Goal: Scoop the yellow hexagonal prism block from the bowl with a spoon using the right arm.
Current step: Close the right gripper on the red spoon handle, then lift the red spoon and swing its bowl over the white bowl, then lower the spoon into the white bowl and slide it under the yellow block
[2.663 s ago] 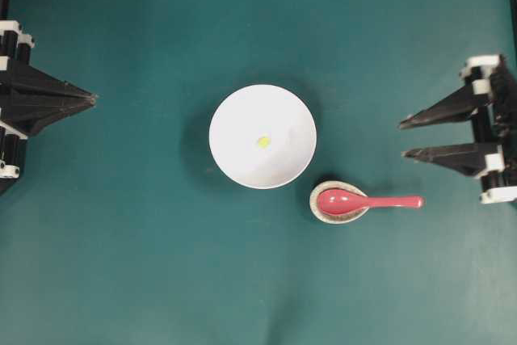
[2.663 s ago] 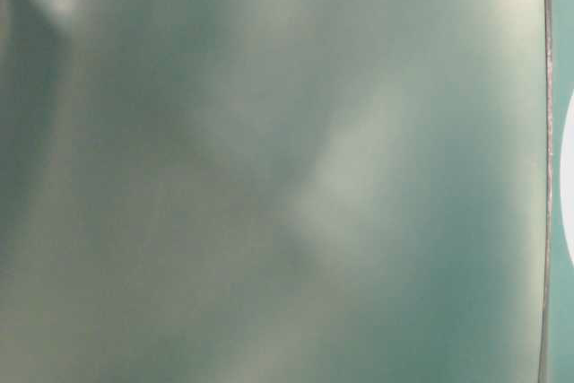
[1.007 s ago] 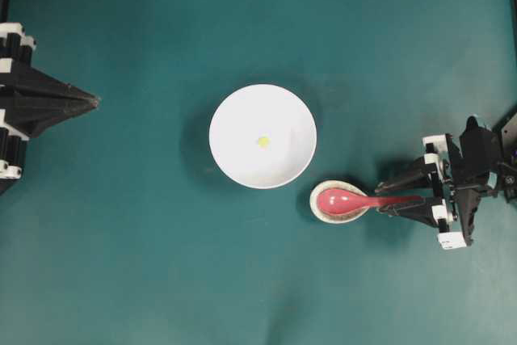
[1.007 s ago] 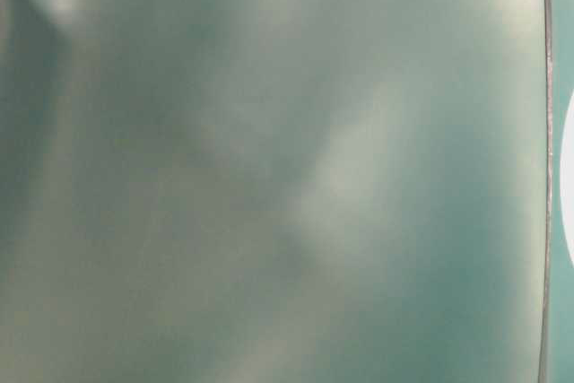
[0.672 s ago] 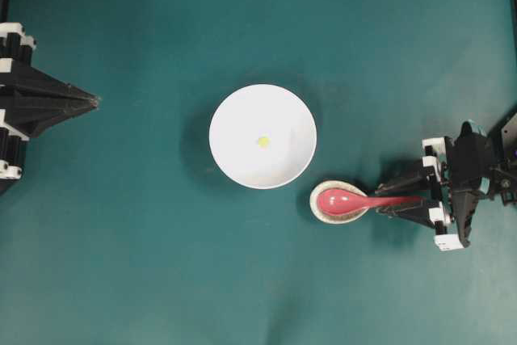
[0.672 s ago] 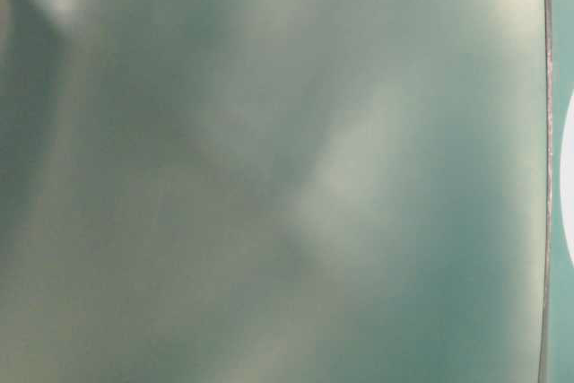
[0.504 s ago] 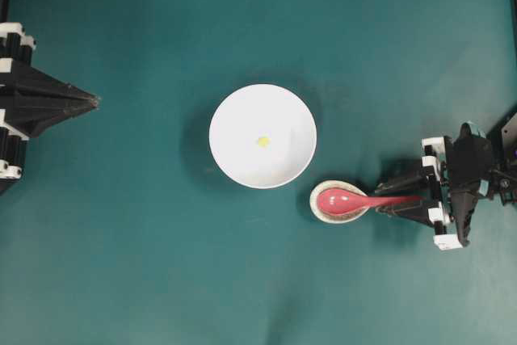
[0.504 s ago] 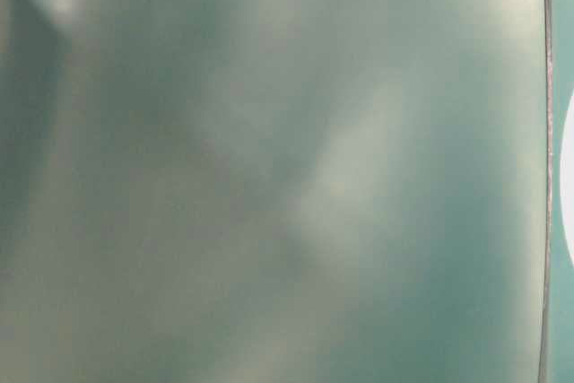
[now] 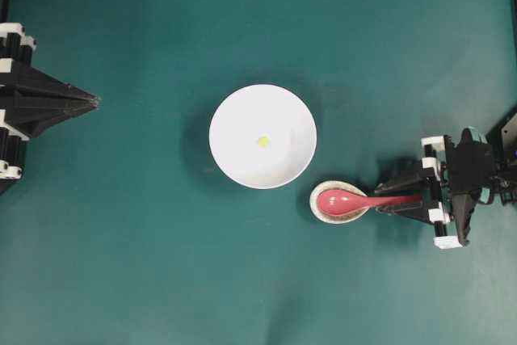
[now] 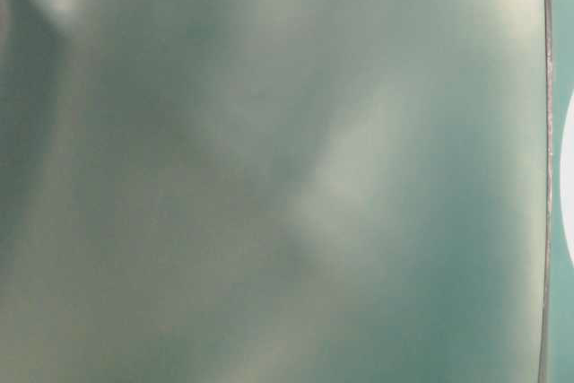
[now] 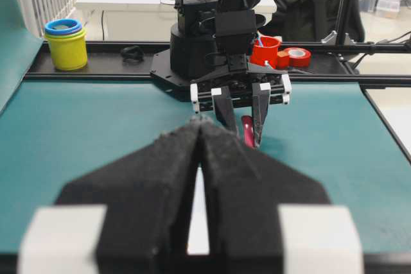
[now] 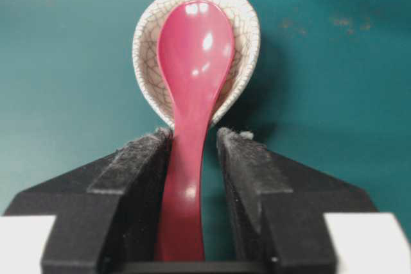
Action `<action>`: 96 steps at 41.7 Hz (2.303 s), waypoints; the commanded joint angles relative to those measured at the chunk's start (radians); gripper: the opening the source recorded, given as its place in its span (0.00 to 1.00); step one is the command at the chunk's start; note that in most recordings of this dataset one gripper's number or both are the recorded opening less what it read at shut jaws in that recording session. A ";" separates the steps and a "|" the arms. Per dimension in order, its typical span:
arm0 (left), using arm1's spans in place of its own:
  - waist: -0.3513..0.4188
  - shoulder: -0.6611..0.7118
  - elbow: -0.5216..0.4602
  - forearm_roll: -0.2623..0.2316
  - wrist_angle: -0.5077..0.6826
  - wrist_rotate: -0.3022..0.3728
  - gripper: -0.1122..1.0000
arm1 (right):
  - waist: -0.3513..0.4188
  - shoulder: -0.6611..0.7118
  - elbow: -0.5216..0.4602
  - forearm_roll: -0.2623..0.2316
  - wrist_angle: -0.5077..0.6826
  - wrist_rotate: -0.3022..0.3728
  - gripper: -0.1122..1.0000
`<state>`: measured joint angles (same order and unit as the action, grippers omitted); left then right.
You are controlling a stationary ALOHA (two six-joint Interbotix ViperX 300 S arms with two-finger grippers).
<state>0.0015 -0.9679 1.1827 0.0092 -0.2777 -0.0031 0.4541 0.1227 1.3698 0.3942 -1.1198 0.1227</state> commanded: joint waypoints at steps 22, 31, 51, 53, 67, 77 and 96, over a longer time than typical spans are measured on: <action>0.002 0.008 -0.021 0.002 -0.002 0.000 0.10 | 0.002 -0.078 -0.003 0.003 -0.006 -0.025 0.32; 0.002 0.008 -0.021 0.002 0.012 0.000 0.10 | -0.017 -0.215 -0.011 0.003 0.044 -0.089 0.32; 0.002 0.008 -0.021 0.002 0.015 0.000 0.10 | -0.175 -0.495 -0.164 0.003 0.517 -0.308 0.32; 0.002 0.008 -0.021 0.002 0.015 0.002 0.10 | -0.198 -0.506 -0.192 0.002 0.577 -0.325 0.32; 0.002 0.003 -0.025 0.003 0.009 0.011 0.10 | -0.380 -0.512 -0.365 -0.002 0.899 -0.364 0.32; 0.002 0.003 -0.025 0.005 0.009 0.014 0.10 | -0.488 -0.499 -0.446 -0.003 1.071 -0.359 0.32; 0.002 0.002 -0.025 0.008 0.020 0.012 0.10 | -0.569 -0.403 -0.643 -0.003 1.431 -0.347 0.32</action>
<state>0.0015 -0.9725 1.1827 0.0138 -0.2562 0.0107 -0.1104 -0.2823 0.7762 0.3912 0.2777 -0.2255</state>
